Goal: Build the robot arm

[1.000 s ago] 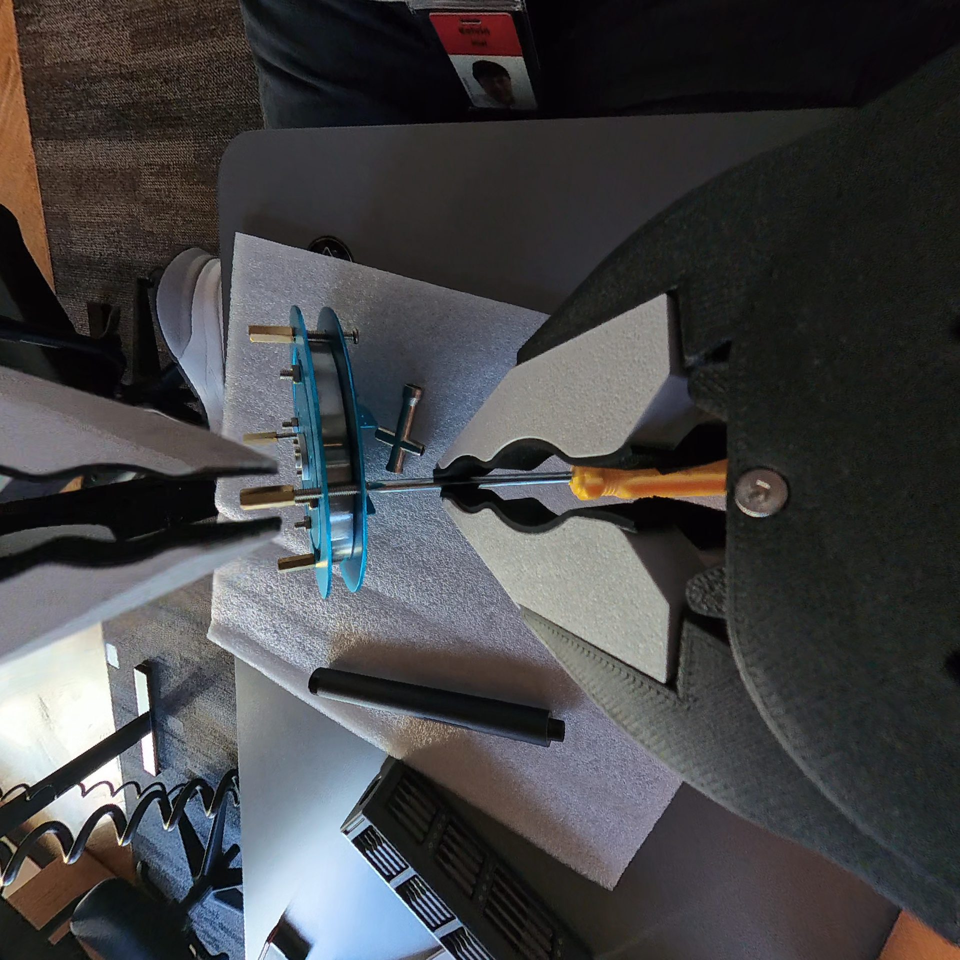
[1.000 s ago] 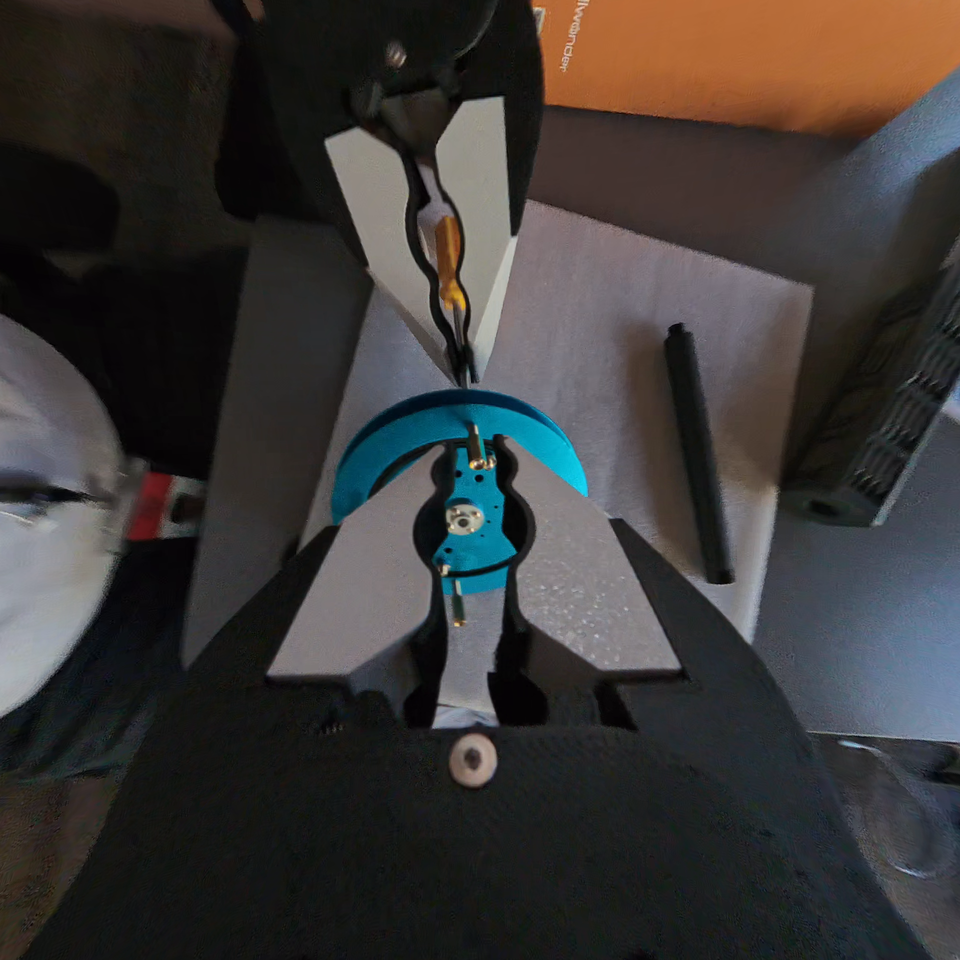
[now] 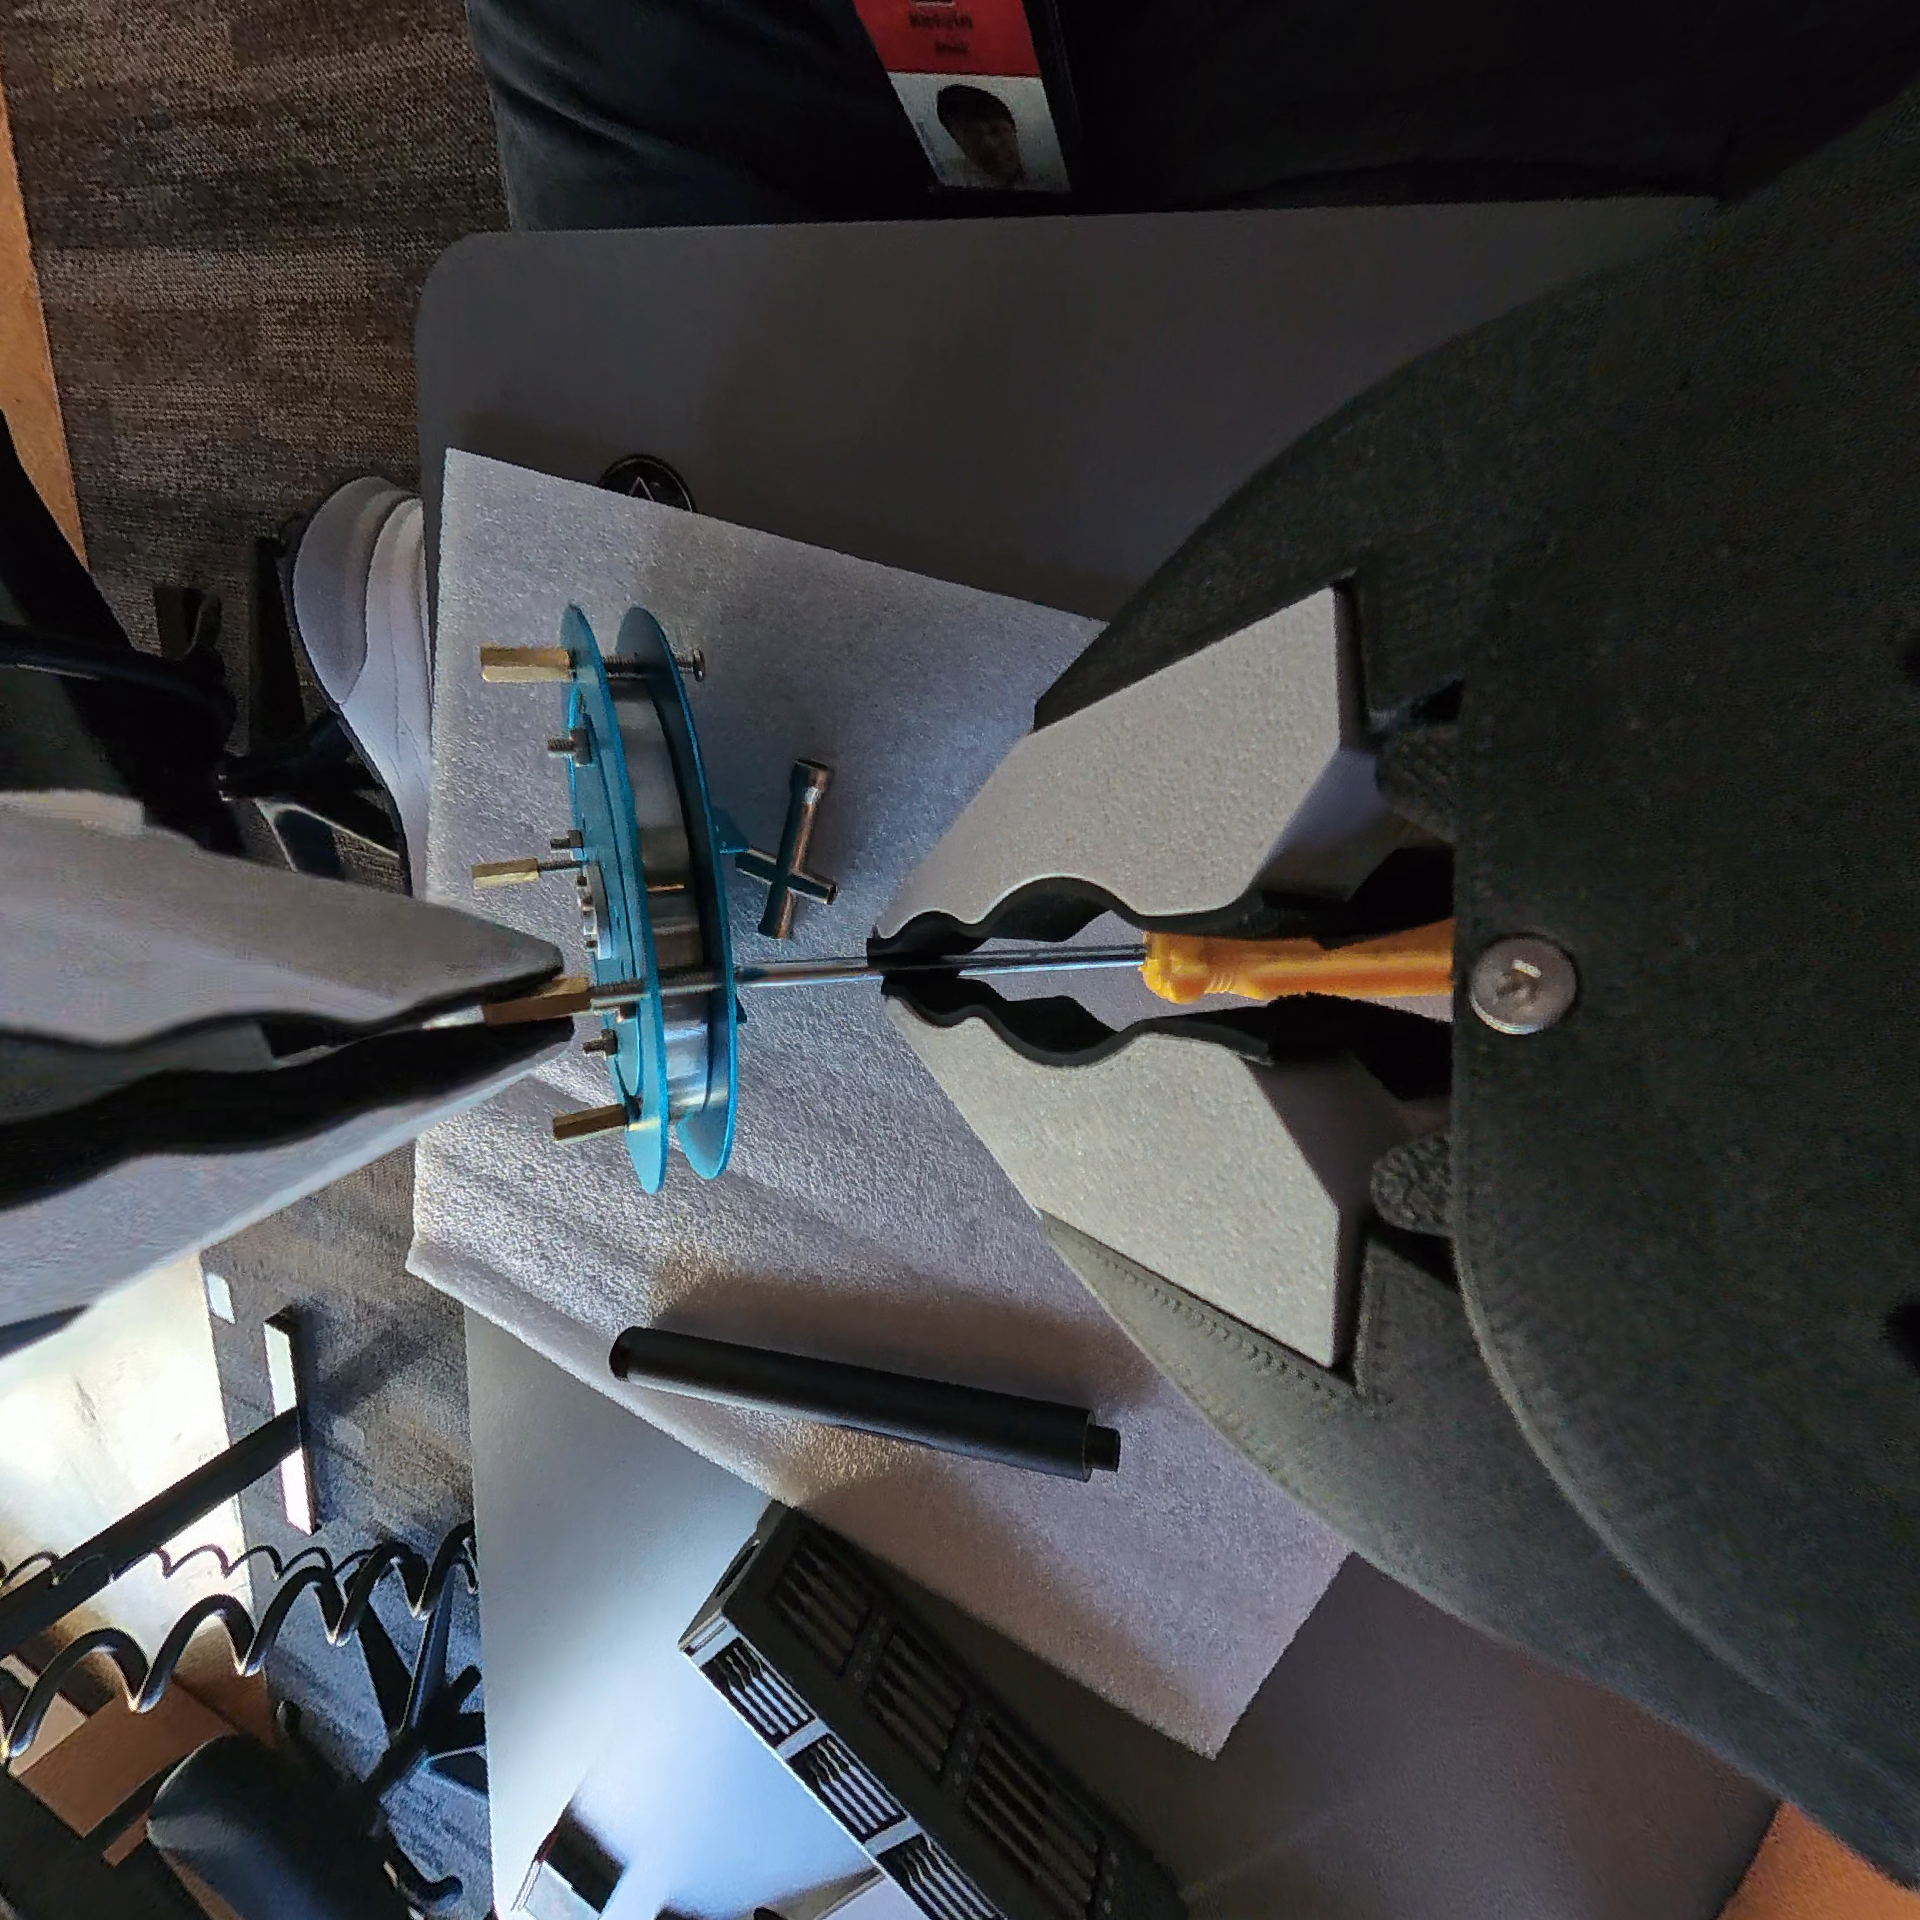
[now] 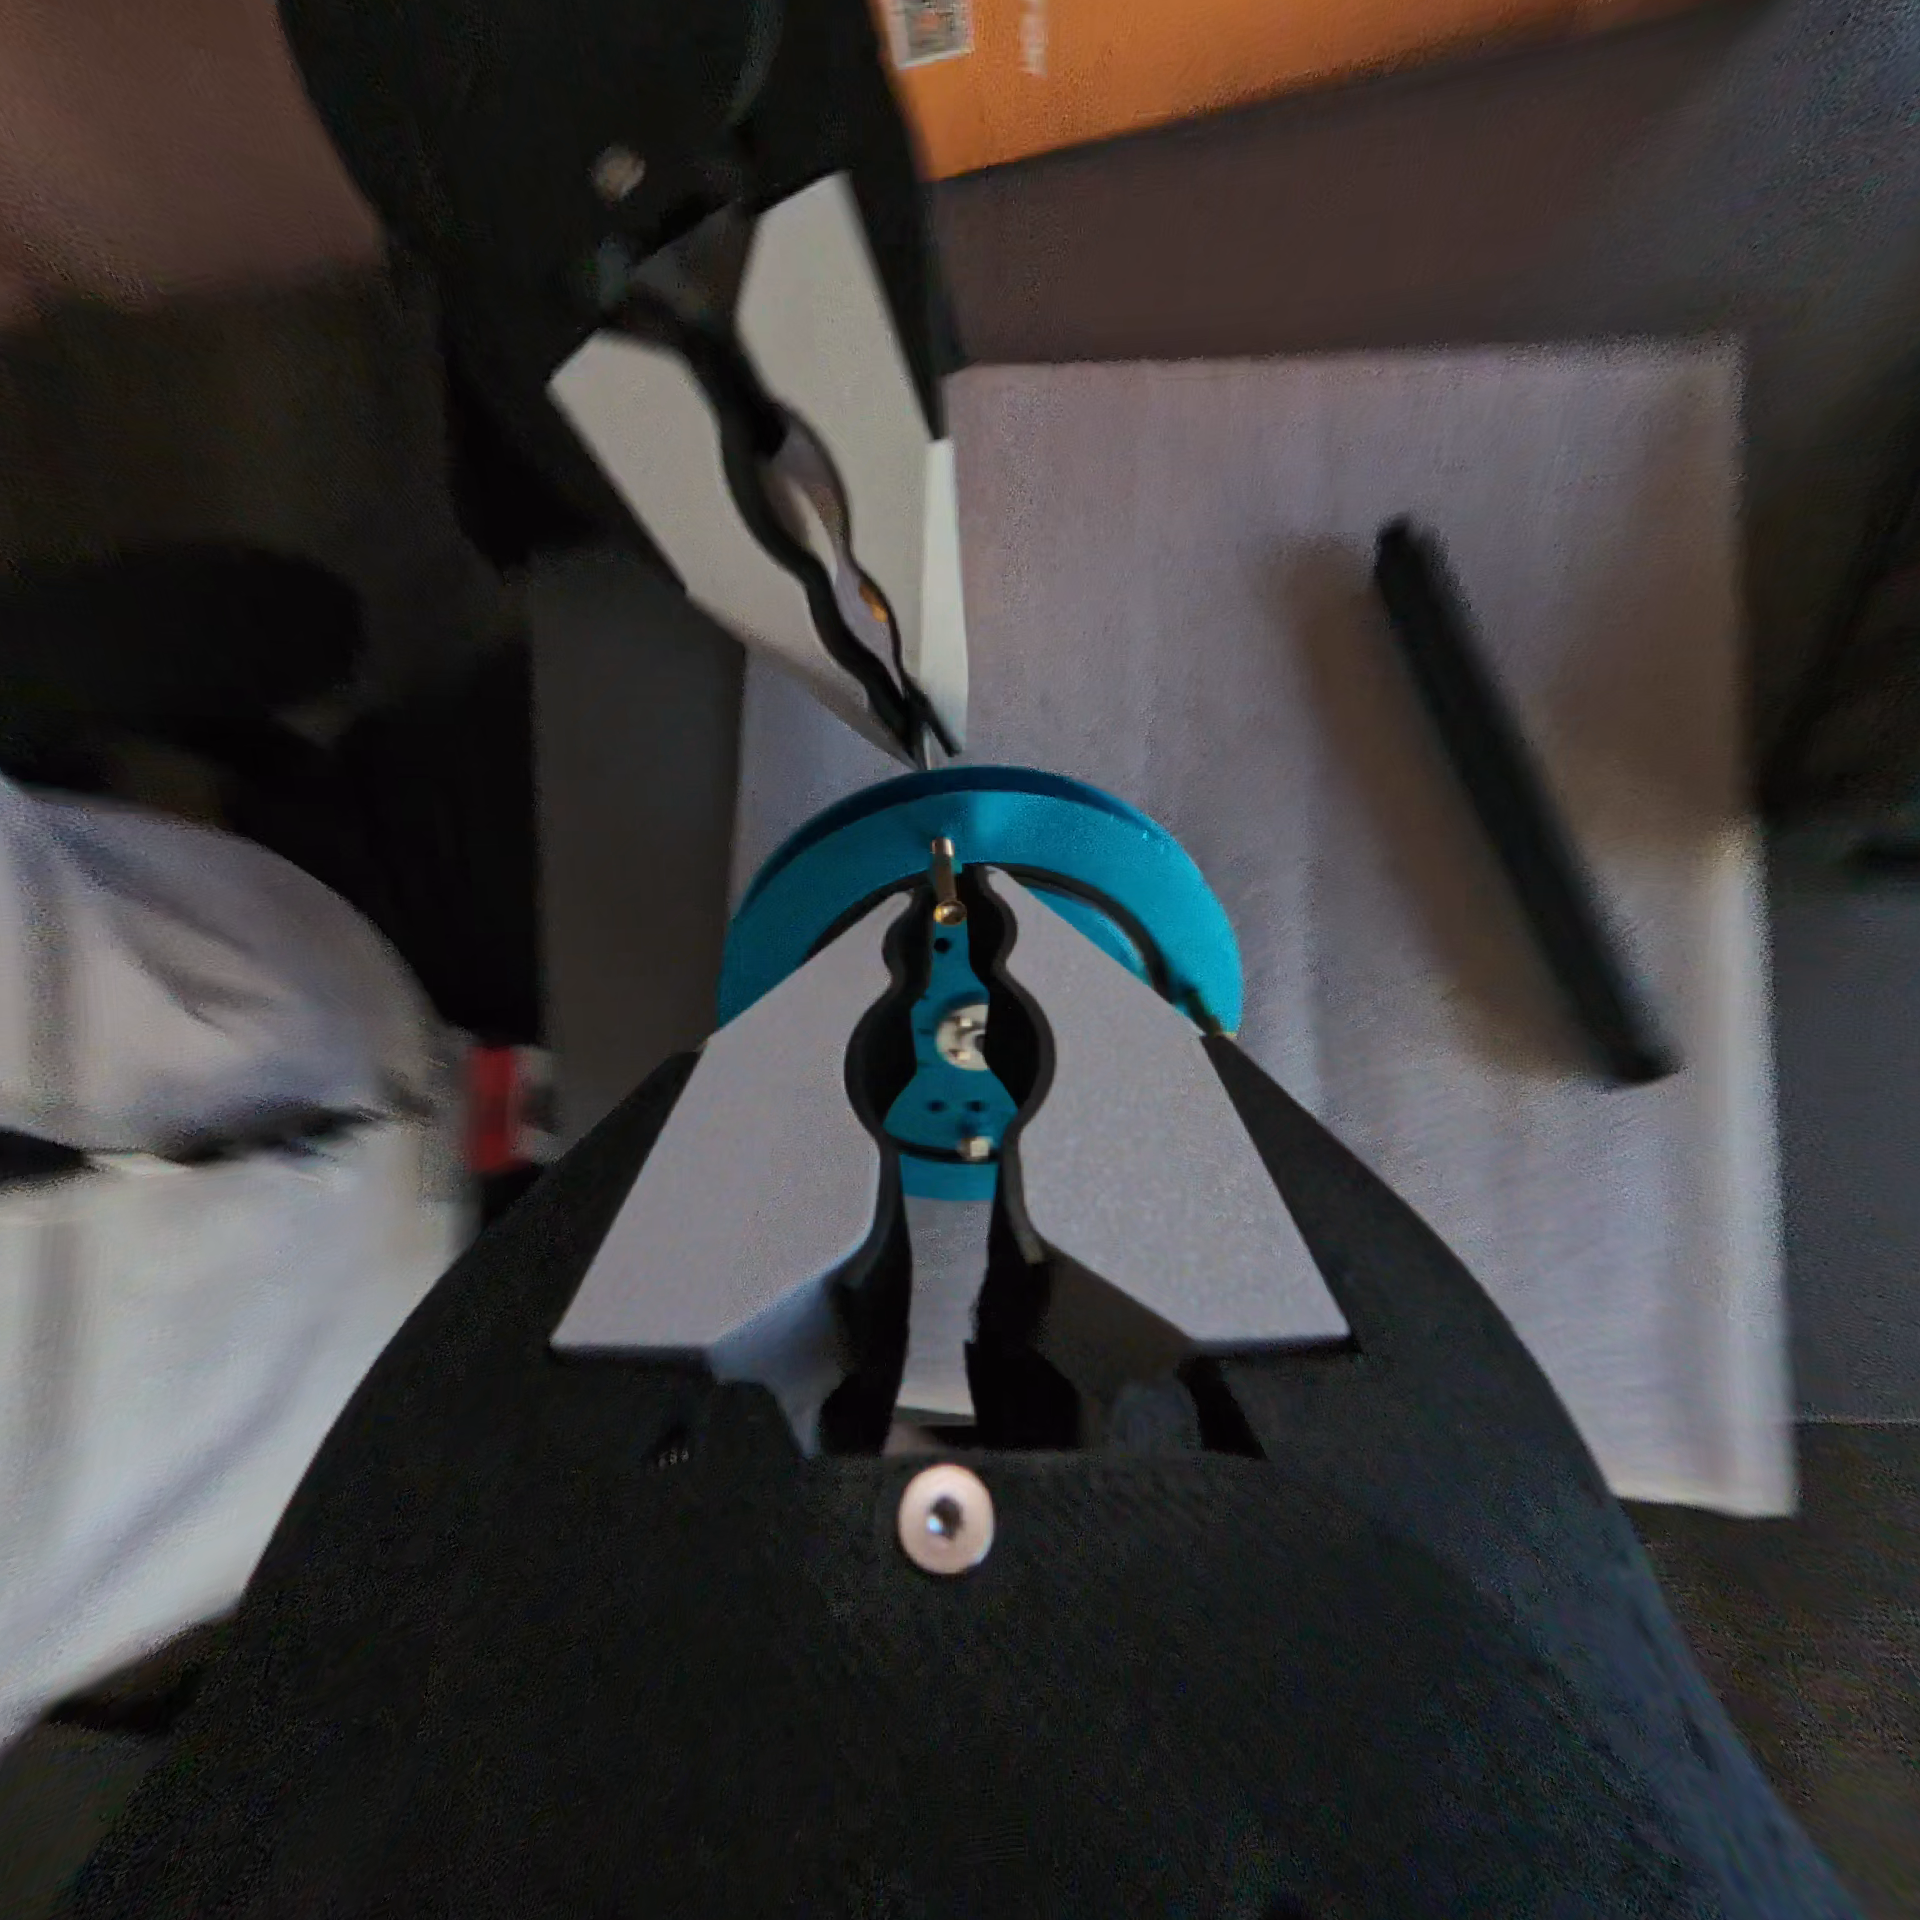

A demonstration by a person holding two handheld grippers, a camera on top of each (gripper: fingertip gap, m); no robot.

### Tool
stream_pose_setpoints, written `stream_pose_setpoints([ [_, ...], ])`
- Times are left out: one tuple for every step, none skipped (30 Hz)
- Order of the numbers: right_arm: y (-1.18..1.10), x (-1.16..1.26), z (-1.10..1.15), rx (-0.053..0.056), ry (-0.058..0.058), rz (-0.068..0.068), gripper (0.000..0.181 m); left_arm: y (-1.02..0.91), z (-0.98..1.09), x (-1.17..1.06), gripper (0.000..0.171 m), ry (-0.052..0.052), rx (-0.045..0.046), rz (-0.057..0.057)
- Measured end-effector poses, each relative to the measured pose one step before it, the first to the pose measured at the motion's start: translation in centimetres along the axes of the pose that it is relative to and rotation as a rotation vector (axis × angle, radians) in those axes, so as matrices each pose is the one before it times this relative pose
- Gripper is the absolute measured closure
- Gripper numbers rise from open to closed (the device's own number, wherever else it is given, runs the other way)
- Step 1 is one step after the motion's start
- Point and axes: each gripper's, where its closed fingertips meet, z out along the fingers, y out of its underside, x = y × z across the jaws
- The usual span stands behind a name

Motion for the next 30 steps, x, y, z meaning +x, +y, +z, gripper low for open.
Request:
stream_pose_setpoints([
  [0.073, -0.106, 0.023, 0.0006, -0.0673, 0.2077, 0.176, 0.008, 0.006, 0.001, 0.17, -0.0003, -0.00002, -0.0004],
  [0.114, -0.27, -0.024, -0.0019, -0.0774, 0.1996, 0.176, -0.055, -0.014, 0.089, 0.17, 0.0059, 0.0029, -0.0005],
  [-0.003, -0.113, -0.068, 0.0097, -0.0608, 0.1331, 0.176, -0.091, -0.005, 0.095, 0.17, 0.0049, 0.00417, -0.0008],
  [-0.051, 0.043, -0.048, 0.0124, -0.0383, 0.0686, 0.176, -0.042, 0.025, 0.011, 0.17, -0.0021, 0.00088, 0.0024],
  [-0.034, 0.027, 0.017, 0.0053, -0.0158, 0.0042, 0.176, 0.012, 0.023, -0.034, 0.169, -0.0033, -0.00289, 0.0038],
  [0.097, -0.017, 0.044, -0.0111, 0.0083, -0.0724, 0.176, 0.029, 0.012, -0.003, 0.169, 0.0018, -0.00184, 0.0],
  [0.071, -0.067, 0.024, -0.0176, 0.029, -0.137, 0.176, -0.004, -0.003, 0.008, 0.169, 0.0037, 0.00313, -0.0046],
  [0.083, 0.088, -0.001, -0.0212, 0.0561, -0.1816, 0.169, -0.006, 0.001, 0.003, 0.169, 0.0017, 0.00337, -0.0034],
  [-0.066, 0.26, -0.072, -0.0092, 0.0801, -0.1868, 0.157, 0.011, 0.005, -0.012, 0.169, -0.0006, 0.0013, -0.0001],
  [-0.085, 0.143, -0.122, -0.0043, 0.0766, -0.1835, 0.156, -0.004, 0.005, 0.002, 0.169, -0.0001, -0.0003, 0.0009],
  [-0.036, 0.02, -0.093, -0.0091, 0.0685, -0.157, 0.158, -0.01, 0.006, 0.006, 0.169, 0.001, -0.00067, 0.0007],
  [-0.168, -0.017, -0.049, -0.0039, 0.0553, -0.1185, 0.163, -0.009, -0.002, 0.015, 0.169, 0.0009, -0.00047, 0.0007],
  [0.044, 0.103, 0.067, -0.0184, 0.0446, -0.0818, 0.172, 0.007, 0.004, 0.015, 0.169, 0.0003, -0.00008, 0.0002],
  [0.087, -0.104, 0.131, -0.0206, 0.0153, -0.0422, 0.174, 0.035, -0.008, -0.009, 0.169, -0.0007, -0.00197, 0.0002],
  [-0.041, -0.044, 0.079, -0.0069, 0.0046, -0.0079, 0.175, 0.068, -0.005, -0.012, 0.169, -0.0009, -0.00317, 0.0007],
  [0.057, -0.009, 0.038, -0.0066, -0.0081, 0.0153, 0.175, 0.038, -0.005, -0.002, 0.169, -0.0007, -0.00116, -0.0004],
  [0.021, -0.018, -0.023, -0.0032, -0.0213, 0.0471, 0.175, -0.013, -0.005, 0.004, 0.169, -0.0016, 0.00091, 0.0004],
  [0.0, -0.007, -0.006, -0.0015, -0.0333, 0.0819, 0.176, -0.022, 0.002, -0.008, 0.169, -0.0025, -0.00059, 0.0027],
  [0.041, 0.013, 0.036, 0.0018, -0.0466, 0.1278, 0.176, 0.019, 0.004, -0.019, 0.169, -0.0038, -0.0029, 0.0035],
  [0.006, -0.073, 0.028, 0.0053, -0.0674, 0.1728, 0.176, 0.015, -0.003, -0.005, 0.17, -0.0026, -0.00169, 0.0028],
  [0.03, -0.155, 0.008, 0.0027, -0.083, 0.2053, 0.176, -0.003, 0.002, 0.011, 0.17, -0.0005, 0.00087, 0.0006],
  [0.097, -0.308, -0.028, -0.0024, -0.0978, 0.2185, 0.177, -0.047, -0.003, 0.082, 0.17, 0.0039, 0.00319, -0.0001],
  [0.059, -0.14, -0.07, 0.003, -0.0875, 0.1938, 0.177, -0.103, -0.005, 0.121, 0.17, 0.0066, 0.00391, -0.0002],
  [-0.055, 0.015, -0.062, 0.0169, -0.0706, 0.1382, 0.176, -0.051, 0.021, 0.02, 0.17, -0.001, -0.00049, 0.0025],
  [-0.042, 0.002, -0.008, 0.0083, -0.056, 0.0757, 0.176, -0.003, 0.024, -0.053, 0.169, -0.0057, -0.00377, 0.0054],
  [-0.129, 0.055, -0.02, 0.008, -0.0282, 0.0203, 0.175, 0.02, 0.034, -0.084, 0.169, -0.005, -0.00392, 0.0032],
  [-0.123, 0.084, 0.01, 0.0052, 0.0053, -0.0476, 0.175, 0.033, 0.013, -0.076, 0.169, -0.0014, -0.00111, -0.0013],
  [0.022, -0.07, 0.043, -0.0112, 0.0263, -0.116, 0.175, 0.014, 0.003, -0.007, 0.17, 0.0036, 0.00276, -0.005],
  [0.126, -0.335, 0.067, -0.0225, 0.0314, -0.1659, 0.171, -0.004, 0.007, 0.011, 0.169, 0.0038, 0.00373, -0.0045],
  [0.122, -0.023, 0.012, -0.0272, 0.0676, -0.1843, 0.165, -0.008, 0.009, 0.006, 0.169, 0.0001, 0.0031, -0.0012],
])
